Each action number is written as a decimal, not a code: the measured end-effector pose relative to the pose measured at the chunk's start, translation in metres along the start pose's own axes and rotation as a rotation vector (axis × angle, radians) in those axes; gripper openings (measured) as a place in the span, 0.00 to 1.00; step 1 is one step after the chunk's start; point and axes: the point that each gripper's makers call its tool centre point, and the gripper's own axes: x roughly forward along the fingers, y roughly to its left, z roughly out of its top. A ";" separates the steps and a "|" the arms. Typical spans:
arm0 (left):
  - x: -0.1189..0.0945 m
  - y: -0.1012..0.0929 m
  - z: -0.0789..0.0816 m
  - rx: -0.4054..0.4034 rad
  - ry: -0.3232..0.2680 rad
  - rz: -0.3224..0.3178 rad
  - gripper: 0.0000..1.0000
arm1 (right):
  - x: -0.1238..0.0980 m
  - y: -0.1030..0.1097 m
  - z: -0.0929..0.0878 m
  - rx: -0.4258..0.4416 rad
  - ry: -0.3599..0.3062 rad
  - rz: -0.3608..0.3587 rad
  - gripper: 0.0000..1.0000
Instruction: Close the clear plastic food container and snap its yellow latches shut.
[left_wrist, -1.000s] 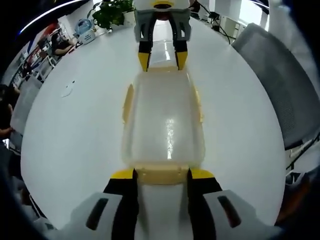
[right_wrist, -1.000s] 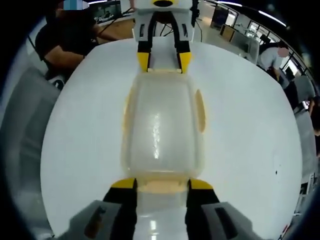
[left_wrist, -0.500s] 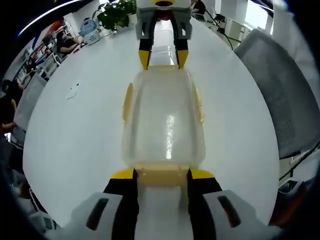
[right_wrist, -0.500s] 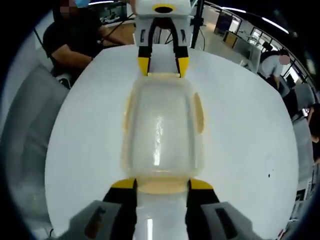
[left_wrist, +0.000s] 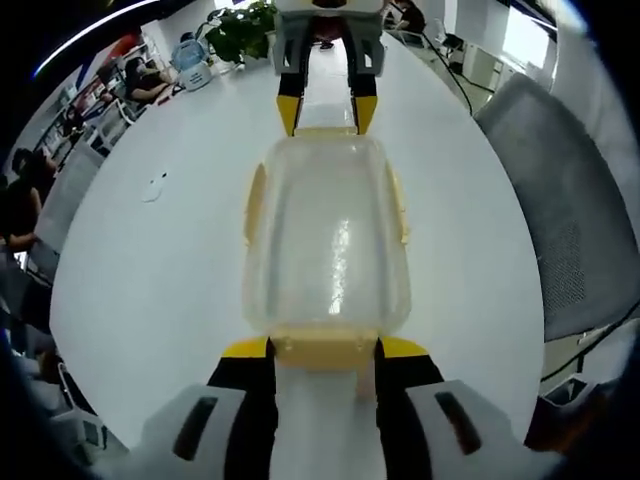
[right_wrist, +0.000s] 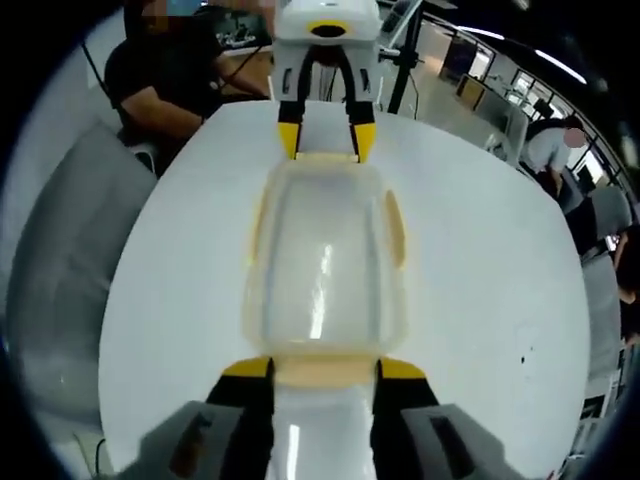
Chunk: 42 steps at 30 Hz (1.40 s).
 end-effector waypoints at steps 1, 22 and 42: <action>-0.001 0.000 0.002 -0.003 0.000 0.002 0.36 | -0.001 0.000 -0.001 -0.002 0.001 0.001 0.34; 0.007 -0.009 0.045 -0.057 -0.008 0.029 0.36 | -0.031 0.000 -0.035 -0.047 0.016 0.035 0.34; 0.020 -0.013 0.089 -0.065 -0.012 0.061 0.36 | -0.053 0.001 -0.074 -0.064 0.023 0.032 0.35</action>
